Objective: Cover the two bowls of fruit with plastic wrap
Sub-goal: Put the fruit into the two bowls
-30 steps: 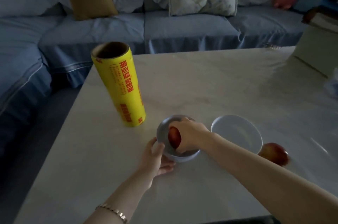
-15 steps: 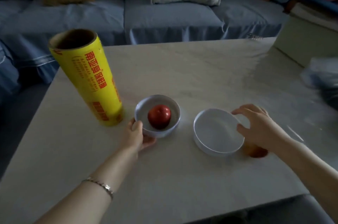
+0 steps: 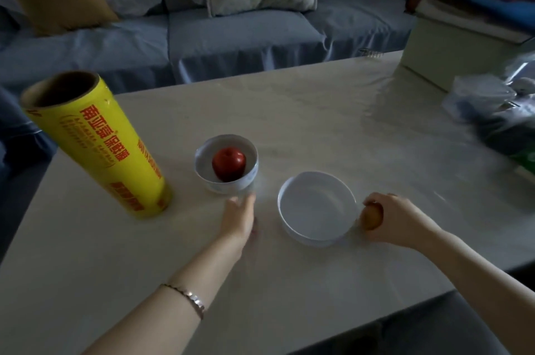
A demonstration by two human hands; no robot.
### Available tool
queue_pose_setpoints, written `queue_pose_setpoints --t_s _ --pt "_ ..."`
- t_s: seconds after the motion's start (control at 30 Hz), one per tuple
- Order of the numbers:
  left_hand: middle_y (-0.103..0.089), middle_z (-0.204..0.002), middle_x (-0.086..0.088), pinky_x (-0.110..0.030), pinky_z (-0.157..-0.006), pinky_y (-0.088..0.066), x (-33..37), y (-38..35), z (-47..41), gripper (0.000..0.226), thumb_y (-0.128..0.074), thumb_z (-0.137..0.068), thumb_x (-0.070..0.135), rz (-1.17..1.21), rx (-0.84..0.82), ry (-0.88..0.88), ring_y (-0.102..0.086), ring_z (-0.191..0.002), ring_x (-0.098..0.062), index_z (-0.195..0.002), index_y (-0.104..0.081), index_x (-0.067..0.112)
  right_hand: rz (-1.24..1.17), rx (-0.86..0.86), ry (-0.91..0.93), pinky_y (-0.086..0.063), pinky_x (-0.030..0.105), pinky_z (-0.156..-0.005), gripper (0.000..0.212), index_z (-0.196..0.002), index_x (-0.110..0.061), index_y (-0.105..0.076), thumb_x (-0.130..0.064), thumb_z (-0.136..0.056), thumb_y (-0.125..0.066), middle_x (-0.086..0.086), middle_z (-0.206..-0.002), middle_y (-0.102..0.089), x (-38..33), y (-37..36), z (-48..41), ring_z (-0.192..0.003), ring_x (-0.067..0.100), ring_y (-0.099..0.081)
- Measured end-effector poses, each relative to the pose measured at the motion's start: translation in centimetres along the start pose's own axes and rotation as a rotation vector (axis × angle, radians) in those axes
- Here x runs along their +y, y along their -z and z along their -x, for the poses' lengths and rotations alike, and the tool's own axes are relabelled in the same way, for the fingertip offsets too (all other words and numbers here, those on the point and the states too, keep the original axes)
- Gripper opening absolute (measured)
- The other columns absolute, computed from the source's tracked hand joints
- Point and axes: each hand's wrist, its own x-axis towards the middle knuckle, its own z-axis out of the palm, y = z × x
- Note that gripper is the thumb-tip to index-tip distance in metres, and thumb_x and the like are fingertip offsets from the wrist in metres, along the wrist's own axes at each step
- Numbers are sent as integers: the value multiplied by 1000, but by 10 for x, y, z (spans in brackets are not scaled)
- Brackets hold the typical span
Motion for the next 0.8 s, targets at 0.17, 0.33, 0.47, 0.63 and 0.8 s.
queue_pose_setpoints --t_s 0.17,0.33,0.47,0.63,0.8 --pt "-60 -85 -15 -25 -39 -43 0 -34 34 34 -54 -88 12 -55 -324 -74 -52 -49 -23 -118 -42 20 -204 348 54 -37 28 -74 56 -115 -26 -52 -25 -65 -76 -5 -106 -51 -23 28 19 -90 15 -47" --pt "-60 -82 -10 -34 -52 -52 2 -34 46 33 -45 -83 0 -59 -246 -149 -55 -52 -25 -109 -47 19 -174 180 337 -44 26 -76 52 -113 -25 -55 -24 -64 -72 -4 -107 -58 -77 22 30 -92 16 -54" --pt "-58 -74 -11 -38 -59 -49 -7 -8 55 37 -43 -84 -6 -67 -220 -153 -55 -63 -30 -84 -49 30 35 12 422 -52 34 -78 45 -109 -25 -54 -41 -69 -67 -6 -108 -59 -116 -18 27 -96 18 -57" --pt "-62 -68 -12 -31 -48 -49 -28 43 52 34 -49 -87 -6 -73 -190 -180 -57 -50 -27 -110 -52 19 173 -89 499 -52 34 -82 45 -109 -27 -53 -50 -72 -65 -4 -112 -57 -148 -58 24 -99 19 -58" --pt "-62 -59 -9 -25 -43 -46 -48 84 49 34 -56 -86 -2 -95 -172 -178 -57 -39 -17 -114 -49 16 189 -177 553 -48 34 -88 49 -118 -29 -49 -43 -74 -64 -2 -121 -55 -172 -72 26 -106 20 -55"
